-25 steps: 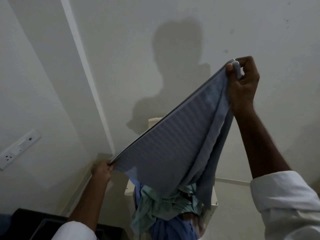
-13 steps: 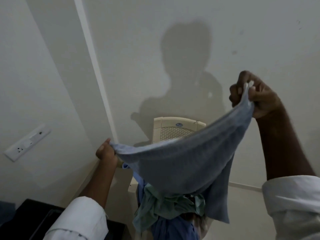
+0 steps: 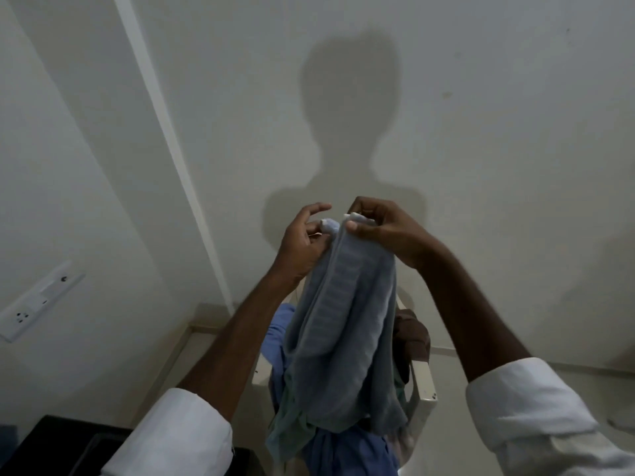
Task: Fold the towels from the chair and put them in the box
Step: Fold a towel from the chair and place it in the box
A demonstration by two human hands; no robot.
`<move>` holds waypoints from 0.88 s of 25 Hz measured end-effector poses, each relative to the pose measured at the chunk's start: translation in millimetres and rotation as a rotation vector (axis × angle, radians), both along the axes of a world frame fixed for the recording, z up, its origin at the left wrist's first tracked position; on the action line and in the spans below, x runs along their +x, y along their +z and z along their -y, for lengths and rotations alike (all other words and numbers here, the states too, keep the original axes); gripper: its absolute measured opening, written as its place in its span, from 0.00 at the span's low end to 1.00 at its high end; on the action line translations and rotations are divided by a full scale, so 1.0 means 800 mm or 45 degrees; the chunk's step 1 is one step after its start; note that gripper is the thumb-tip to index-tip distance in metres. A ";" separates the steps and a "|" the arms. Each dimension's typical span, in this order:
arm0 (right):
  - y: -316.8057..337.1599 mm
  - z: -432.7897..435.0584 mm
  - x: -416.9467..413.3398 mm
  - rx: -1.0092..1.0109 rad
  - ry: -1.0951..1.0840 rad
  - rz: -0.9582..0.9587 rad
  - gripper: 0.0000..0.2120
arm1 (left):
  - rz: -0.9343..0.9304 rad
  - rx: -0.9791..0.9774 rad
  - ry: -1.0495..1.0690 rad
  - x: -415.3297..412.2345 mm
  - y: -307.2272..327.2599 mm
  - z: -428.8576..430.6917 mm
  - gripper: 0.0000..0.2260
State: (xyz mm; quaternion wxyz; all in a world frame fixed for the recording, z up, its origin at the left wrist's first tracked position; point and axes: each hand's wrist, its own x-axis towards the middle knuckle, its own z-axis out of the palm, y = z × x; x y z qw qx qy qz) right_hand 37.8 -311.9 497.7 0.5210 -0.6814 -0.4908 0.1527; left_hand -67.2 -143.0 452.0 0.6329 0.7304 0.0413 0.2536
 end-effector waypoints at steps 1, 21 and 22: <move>-0.004 -0.004 -0.001 0.000 -0.063 0.009 0.05 | -0.009 -0.025 -0.057 0.001 0.001 0.004 0.21; -0.042 -0.029 0.010 0.216 -0.753 -0.001 0.13 | -0.363 0.486 -0.166 -0.021 -0.086 -0.003 0.17; -0.037 -0.026 0.014 0.278 -0.796 -0.015 0.14 | -0.454 0.594 -0.157 -0.026 -0.106 -0.007 0.20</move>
